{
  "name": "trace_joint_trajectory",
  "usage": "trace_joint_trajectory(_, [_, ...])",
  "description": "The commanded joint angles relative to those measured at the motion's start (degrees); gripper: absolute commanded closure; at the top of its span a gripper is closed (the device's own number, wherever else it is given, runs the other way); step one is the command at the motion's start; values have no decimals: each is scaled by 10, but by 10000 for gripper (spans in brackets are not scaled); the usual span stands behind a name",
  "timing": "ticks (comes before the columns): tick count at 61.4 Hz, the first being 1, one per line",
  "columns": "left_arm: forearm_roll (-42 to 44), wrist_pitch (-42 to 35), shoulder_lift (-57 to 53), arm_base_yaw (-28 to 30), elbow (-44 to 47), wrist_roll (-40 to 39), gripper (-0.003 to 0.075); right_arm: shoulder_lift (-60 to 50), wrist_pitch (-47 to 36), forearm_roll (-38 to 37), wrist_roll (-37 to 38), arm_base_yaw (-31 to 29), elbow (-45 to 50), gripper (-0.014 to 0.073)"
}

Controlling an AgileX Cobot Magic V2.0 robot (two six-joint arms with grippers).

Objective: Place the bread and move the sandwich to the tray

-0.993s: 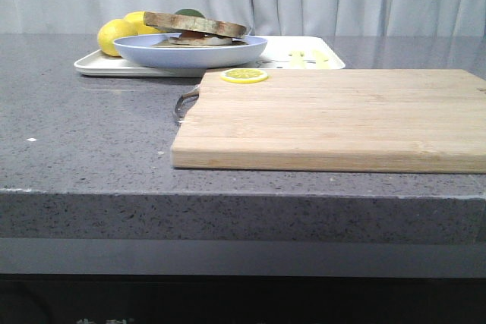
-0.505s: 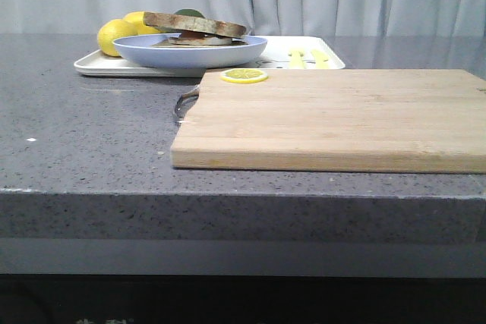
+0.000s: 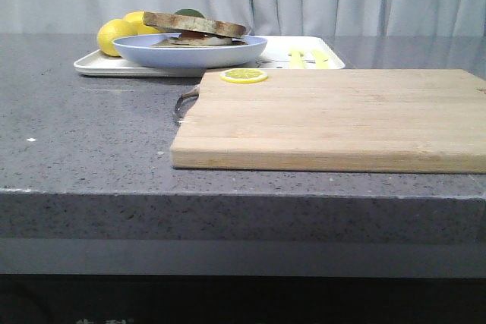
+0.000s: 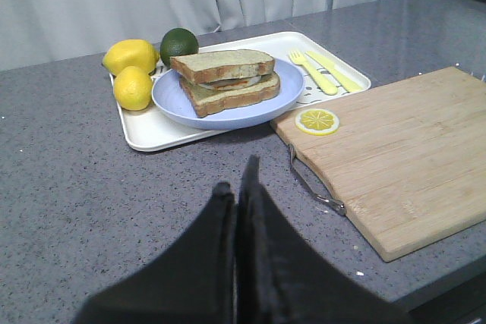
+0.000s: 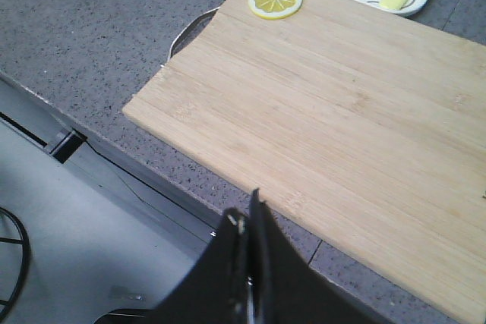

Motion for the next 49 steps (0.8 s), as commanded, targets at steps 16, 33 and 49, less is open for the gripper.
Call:
trace_joint_trajectory(16, [-5, -97, -114, 61, 79, -1, 741, -1, -32, -2, -4, 0, -12, 662])
trace_joint_trajectory(33, [12, -166, -171, 86, 172, -32, 741, -1, -32, -2, -4, 0, -12, 662])
trace_joint_trajectory(49, [184, -236, -222, 96, 267, -256, 741, -1, -32, -2, -4, 0, -12, 662])
